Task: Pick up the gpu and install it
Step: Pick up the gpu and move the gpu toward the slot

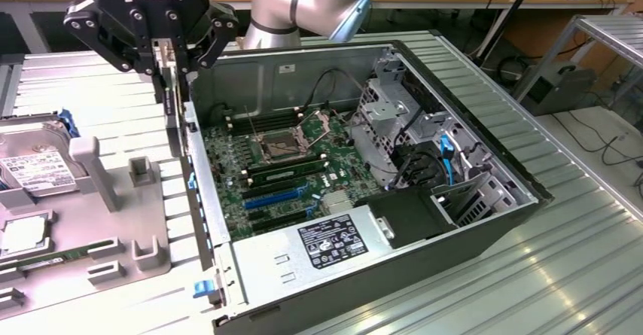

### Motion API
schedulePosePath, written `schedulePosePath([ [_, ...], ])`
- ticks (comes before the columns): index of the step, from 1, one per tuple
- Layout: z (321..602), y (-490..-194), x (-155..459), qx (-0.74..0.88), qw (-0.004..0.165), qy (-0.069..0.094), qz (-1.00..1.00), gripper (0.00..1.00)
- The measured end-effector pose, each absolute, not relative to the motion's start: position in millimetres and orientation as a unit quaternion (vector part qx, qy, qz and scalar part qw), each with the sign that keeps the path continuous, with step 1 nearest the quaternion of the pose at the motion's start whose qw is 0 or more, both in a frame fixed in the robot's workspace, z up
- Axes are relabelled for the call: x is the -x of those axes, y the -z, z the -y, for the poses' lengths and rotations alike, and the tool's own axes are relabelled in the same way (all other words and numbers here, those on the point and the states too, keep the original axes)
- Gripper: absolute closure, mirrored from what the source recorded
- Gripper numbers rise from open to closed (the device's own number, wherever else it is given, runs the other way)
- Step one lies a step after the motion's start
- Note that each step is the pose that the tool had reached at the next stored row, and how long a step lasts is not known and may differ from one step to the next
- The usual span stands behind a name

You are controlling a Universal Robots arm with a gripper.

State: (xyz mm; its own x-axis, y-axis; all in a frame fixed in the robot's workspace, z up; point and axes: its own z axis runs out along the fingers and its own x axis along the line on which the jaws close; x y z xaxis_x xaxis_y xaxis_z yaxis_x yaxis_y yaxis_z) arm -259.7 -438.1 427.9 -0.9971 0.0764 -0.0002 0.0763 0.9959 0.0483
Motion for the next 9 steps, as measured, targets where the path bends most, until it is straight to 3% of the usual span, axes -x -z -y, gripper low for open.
schedulePosePath([
  [9, 438, -428, 239, -0.038, 0.001, -0.024, -0.999, 0.73],
])
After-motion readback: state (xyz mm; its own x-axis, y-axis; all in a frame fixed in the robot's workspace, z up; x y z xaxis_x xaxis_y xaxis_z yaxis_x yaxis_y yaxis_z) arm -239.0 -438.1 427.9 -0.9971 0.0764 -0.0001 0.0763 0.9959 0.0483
